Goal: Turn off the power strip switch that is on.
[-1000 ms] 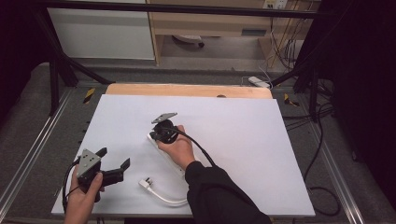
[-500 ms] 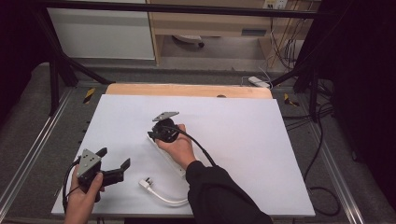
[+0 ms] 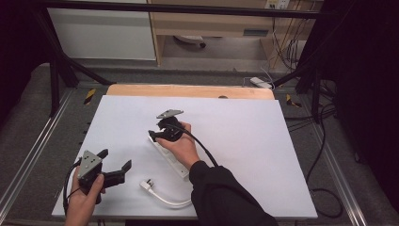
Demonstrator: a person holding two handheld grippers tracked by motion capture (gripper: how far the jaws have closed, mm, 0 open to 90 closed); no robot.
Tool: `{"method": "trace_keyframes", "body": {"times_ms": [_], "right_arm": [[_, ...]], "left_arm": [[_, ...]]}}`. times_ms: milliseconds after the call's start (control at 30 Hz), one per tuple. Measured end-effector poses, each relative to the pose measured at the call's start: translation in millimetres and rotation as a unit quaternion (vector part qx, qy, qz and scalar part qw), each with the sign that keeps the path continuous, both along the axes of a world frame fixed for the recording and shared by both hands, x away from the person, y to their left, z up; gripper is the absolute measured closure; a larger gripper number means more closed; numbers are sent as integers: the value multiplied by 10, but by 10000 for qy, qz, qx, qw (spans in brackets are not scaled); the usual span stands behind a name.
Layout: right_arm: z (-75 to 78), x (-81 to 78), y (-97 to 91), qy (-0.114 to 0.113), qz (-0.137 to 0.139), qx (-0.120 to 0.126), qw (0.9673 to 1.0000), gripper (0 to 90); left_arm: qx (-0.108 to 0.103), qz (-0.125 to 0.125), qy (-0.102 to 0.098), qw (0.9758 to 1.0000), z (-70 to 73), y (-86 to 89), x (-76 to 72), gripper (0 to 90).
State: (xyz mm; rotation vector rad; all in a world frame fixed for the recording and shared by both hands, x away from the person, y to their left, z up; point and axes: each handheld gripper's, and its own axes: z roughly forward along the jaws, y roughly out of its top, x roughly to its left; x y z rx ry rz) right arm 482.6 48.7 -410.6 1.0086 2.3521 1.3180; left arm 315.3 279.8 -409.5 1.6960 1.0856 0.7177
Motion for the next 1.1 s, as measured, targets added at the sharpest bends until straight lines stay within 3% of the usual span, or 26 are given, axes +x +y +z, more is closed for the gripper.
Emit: {"method": "trace_keyframes", "body": {"times_ms": [200,433,733,1100], "right_arm": [[23,10,-30,61,12,-33,10000,284],[90,12,-73,67,-20,150,9999,211],[195,15,-161,-81,-170,121,9997,64],[361,16,-351,-243,-295,113,9992,52]], "left_arm": [[16,12,-13,10000,3,2,-2,50],[22,0,-6,10000,1,-1,-3,50],[13,5,4,10000,-1,-1,-3,50],[29,-2,11,10000,-2,2,-3,50]]}}
